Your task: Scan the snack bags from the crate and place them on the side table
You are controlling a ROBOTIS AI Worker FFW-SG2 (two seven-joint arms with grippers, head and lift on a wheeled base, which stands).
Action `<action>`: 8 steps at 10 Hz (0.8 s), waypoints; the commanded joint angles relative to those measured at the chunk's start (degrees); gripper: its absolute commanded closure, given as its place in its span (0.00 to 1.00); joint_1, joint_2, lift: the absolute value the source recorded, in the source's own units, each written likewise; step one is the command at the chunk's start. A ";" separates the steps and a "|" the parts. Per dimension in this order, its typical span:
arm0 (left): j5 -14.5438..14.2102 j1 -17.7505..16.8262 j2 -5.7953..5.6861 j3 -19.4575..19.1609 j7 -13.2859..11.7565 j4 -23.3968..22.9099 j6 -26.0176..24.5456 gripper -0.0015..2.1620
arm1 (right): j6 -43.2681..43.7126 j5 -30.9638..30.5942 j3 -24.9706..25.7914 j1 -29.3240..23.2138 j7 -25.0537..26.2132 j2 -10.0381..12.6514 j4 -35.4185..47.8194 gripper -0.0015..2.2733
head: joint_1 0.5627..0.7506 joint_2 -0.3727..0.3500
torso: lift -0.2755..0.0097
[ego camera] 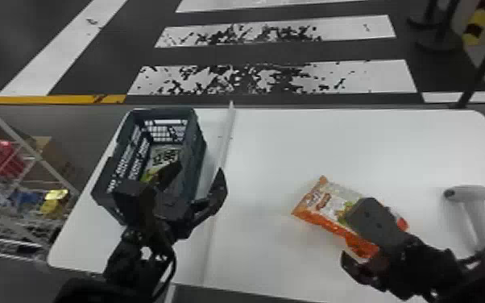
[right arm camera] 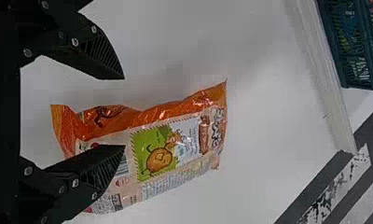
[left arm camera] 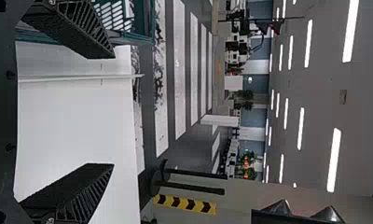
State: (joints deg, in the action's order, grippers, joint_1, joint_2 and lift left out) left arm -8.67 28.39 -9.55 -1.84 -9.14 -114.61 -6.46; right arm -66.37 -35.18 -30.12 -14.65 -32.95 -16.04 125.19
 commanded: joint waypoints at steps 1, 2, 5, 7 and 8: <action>-0.03 0.00 -0.03 0.00 0.00 0.00 0.00 0.02 | 0.49 2.66 2.44 -0.02 0.69 0.75 0.23 0.93 | 0.70 0.75 | 0.79; -0.03 0.00 -0.03 0.00 0.00 0.00 0.00 0.02 | 0.66 3.10 3.14 -0.11 2.54 0.83 0.32 0.99 | 0.70 0.74 | 0.79; -0.03 0.00 0.06 0.00 0.00 0.00 0.00 0.02 | 6.29 7.58 7.71 0.06 6.49 2.07 -0.73 0.99 | 0.70 0.71 | 0.79; -0.03 0.09 0.06 0.00 0.00 0.00 0.00 0.02 | 8.75 8.02 8.68 1.03 6.49 2.68 -5.57 0.99 | 0.70 0.70 | 0.79; -0.03 0.09 0.15 0.00 0.00 0.00 0.00 0.02 | 8.92 9.25 8.68 0.94 6.32 2.59 -7.15 0.99 | 0.70 0.69 | 0.79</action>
State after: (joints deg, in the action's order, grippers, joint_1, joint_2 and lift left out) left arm -8.70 28.47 -9.43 -1.85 -9.14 -114.61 -6.46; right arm -57.59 -26.49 -21.49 -13.71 -26.60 -13.42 118.98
